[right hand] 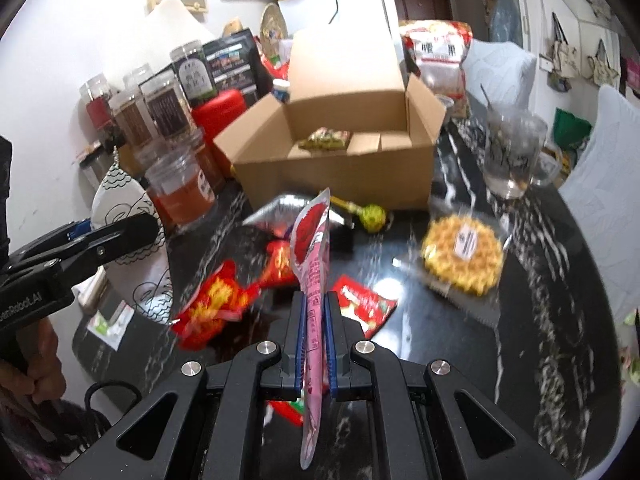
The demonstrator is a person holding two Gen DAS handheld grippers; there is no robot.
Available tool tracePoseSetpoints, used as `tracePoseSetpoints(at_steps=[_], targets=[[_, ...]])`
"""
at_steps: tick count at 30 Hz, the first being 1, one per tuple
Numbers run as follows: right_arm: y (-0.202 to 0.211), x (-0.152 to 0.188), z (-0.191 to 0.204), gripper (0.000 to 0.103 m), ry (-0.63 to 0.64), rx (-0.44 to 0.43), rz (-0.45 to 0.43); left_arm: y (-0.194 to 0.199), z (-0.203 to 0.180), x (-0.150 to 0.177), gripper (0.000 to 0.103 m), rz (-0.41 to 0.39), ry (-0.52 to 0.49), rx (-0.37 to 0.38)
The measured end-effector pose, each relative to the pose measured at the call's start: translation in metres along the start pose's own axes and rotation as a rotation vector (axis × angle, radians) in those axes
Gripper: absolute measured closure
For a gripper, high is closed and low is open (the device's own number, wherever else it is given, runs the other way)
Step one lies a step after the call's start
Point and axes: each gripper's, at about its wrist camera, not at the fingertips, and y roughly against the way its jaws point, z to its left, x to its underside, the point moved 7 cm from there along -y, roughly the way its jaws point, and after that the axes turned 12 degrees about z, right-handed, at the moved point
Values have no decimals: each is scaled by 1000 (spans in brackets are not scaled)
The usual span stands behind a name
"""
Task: Organize snacks
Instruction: 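Carry the bread bag and pink tube snack over the cardboard box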
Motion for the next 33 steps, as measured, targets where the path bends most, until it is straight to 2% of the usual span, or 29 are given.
tracePoseSetpoints(at_steps=[16, 25, 33], targets=[[11, -93, -10, 94, 65, -5, -116, -23, 2, -82, 46, -66, -17, 13], [-8, -145, -29, 94, 84, -4, -140, -55, 6, -129, 46, -70, -15, 25], [-35, -184, -45, 94, 91, 6, -136, -89, 16, -168, 46, -72, -16, 7]])
